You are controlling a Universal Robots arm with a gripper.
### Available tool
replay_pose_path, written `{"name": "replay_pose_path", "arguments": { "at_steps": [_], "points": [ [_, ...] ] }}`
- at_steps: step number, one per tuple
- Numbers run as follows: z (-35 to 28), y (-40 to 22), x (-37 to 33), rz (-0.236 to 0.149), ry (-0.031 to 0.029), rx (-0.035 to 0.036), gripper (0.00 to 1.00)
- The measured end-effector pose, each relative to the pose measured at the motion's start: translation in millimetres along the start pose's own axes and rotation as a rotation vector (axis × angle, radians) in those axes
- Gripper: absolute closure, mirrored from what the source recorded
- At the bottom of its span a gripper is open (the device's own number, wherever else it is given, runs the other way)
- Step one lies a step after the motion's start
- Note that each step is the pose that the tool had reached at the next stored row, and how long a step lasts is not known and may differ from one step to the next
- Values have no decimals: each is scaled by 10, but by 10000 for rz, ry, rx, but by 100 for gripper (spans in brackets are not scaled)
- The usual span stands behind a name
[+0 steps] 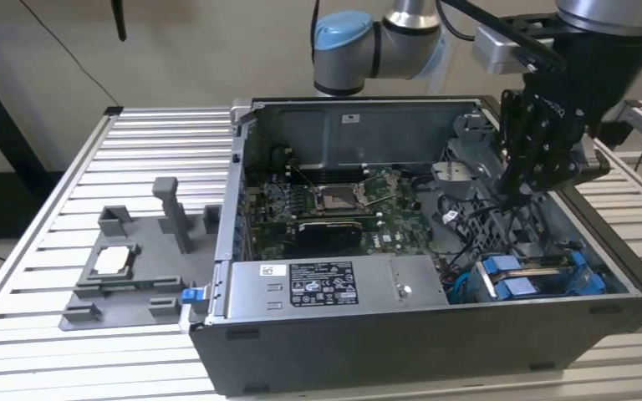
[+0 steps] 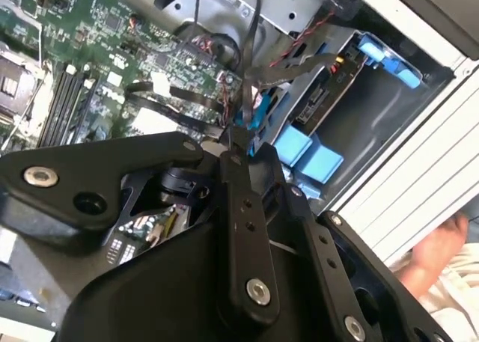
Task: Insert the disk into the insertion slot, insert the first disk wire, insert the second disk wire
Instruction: 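Insert the second disk wire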
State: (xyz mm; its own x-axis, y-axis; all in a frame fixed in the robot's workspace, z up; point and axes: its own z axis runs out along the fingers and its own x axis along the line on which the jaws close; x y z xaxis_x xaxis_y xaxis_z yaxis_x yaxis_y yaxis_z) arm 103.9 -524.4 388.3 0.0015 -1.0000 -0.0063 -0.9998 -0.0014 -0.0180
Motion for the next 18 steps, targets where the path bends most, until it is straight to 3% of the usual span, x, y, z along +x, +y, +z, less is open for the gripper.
{"name": "replay_pose_path", "arguments": {
  "at_steps": [2,4,8,10,13,16,18],
  "points": [
    [4,6,-29,-26,184,203,73],
    [10,19,-63,-47,353,328,73],
    [23,64,-109,-89,759,370,73],
    [33,84,-139,-116,924,415,73],
    [49,107,-193,-149,1093,565,73],
    [66,131,-240,-173,1218,768,73],
    [72,150,-252,-195,1296,862,73]
  ]
}}
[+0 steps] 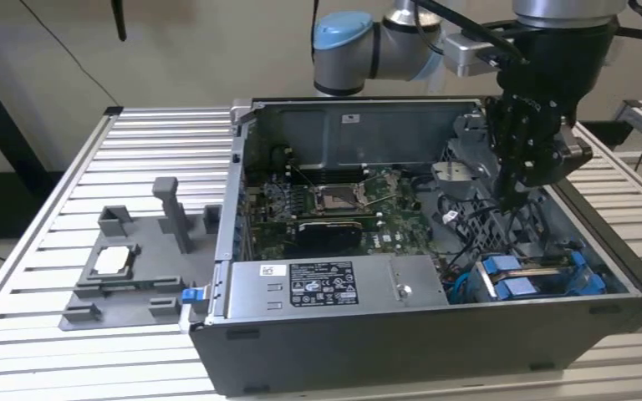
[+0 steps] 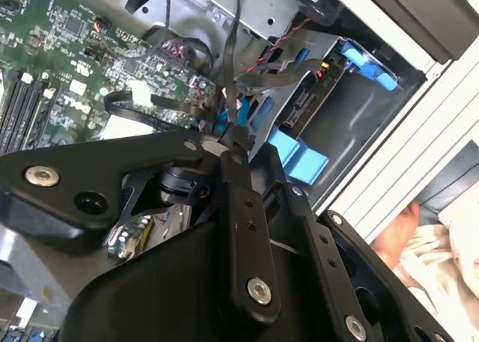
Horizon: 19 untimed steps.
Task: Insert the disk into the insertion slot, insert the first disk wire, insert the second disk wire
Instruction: 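Insert the second disk wire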
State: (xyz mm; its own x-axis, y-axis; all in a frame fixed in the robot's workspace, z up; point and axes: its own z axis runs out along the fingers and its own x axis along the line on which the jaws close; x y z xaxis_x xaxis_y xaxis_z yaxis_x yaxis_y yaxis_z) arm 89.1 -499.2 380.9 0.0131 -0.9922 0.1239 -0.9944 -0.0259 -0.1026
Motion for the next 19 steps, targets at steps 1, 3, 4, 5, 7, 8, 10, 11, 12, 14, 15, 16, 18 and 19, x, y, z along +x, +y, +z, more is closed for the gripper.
{"name": "replay_pose_path", "arguments": {
  "at_steps": [1,3,4,5,7,8,10,11,12,14,15,16,18,19],
  "points": [
    [2,10,-4,-12,38,54,73],
    [6,32,-6,-32,83,145,73],
    [7,43,-7,-40,96,193,73],
    [11,56,-8,-44,109,267,73],
    [19,77,-11,-44,129,442,73],
    [24,89,-13,-44,137,534,73],
    [28,114,-15,-50,153,673,73],
    [28,128,-15,-60,160,706,73],
    [26,142,-16,-78,166,718,73],
    [24,168,-16,-126,178,738,73],
    [23,178,-16,-152,180,754,73],
    [22,186,-16,-176,181,785,73],
    [22,199,-17,-229,178,862,73],
    [22,205,-17,-272,174,901,73]
  ]
}}
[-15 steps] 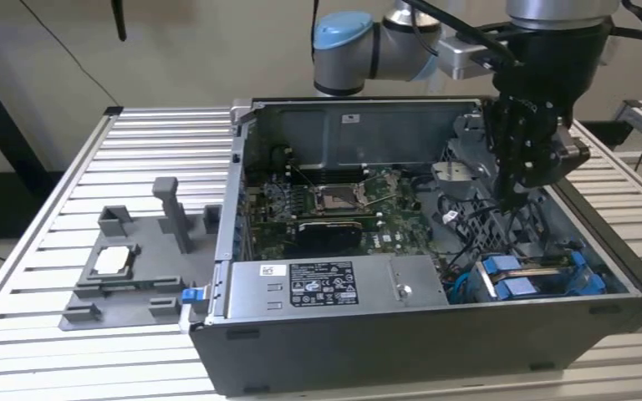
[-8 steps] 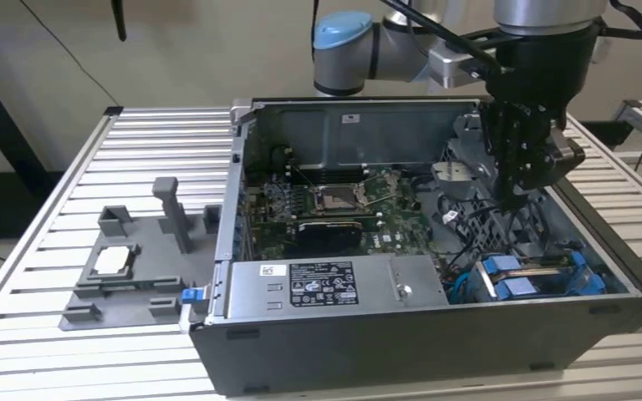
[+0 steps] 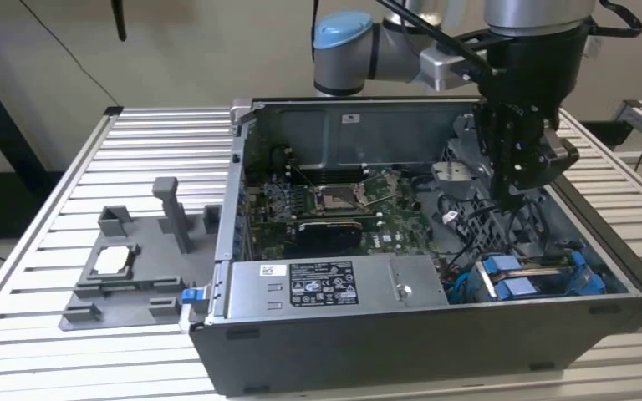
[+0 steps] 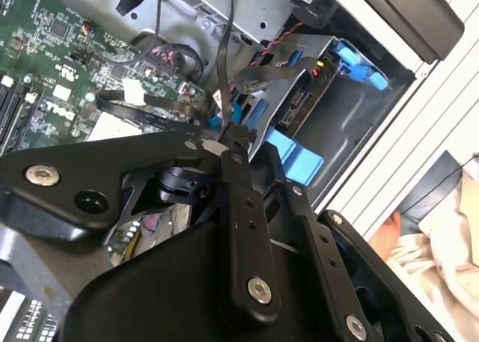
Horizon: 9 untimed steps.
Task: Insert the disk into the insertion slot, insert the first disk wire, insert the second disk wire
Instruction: 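Insert the second disk wire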
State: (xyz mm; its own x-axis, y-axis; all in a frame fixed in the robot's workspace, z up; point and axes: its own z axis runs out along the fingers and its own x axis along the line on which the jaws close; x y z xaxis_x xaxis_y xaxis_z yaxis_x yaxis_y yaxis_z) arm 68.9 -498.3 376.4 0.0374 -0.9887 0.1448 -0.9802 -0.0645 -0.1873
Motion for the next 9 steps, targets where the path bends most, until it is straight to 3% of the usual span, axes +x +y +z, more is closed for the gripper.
{"name": "replay_pose_path", "arguments": {
  "at_steps": [9],
  "points": [
    [-3,65,-4,-659,-123,158,73]
  ]
}}
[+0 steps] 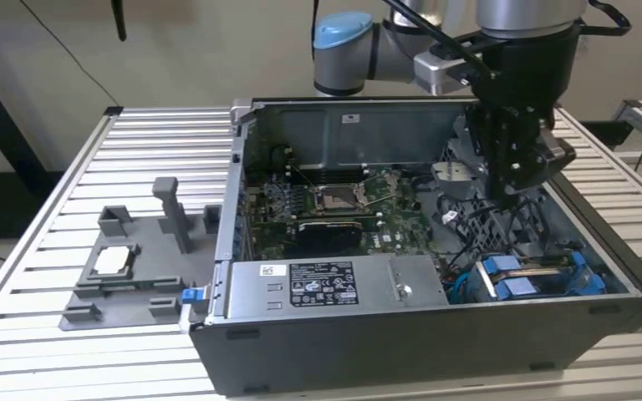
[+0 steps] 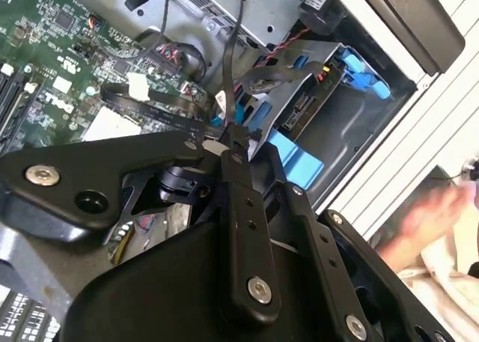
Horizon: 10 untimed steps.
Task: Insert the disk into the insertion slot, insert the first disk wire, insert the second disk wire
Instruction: 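Insert the second disk wire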
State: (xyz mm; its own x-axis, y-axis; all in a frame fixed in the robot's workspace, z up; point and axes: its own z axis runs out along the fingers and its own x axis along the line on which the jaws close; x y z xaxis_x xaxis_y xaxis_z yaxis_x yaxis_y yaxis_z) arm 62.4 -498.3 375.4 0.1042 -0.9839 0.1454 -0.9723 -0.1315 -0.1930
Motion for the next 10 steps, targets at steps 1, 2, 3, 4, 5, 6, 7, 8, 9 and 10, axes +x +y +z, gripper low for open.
{"name": "replay_pose_path", "arguments": {
  "at_steps": [1,2,3,4,5,6,7,8,9,10],
  "points": [
    [0,7,0,-75,-13,12,73],
    [-1,14,-1,-169,-30,26,73],
    [0,18,-1,-266,-51,41,73],
    [1,22,-2,-384,-76,59,73],
    [2,23,-2,-523,-104,80,73],
    [2,25,-3,-665,-132,102,73],
    [1,29,-3,-800,-159,122,73],
    [0,34,-3,-920,-183,141,73],
    [-3,47,-4,-993,-197,153,73],
    [-6,68,-6,-1030,-206,160,73]
  ]
}}
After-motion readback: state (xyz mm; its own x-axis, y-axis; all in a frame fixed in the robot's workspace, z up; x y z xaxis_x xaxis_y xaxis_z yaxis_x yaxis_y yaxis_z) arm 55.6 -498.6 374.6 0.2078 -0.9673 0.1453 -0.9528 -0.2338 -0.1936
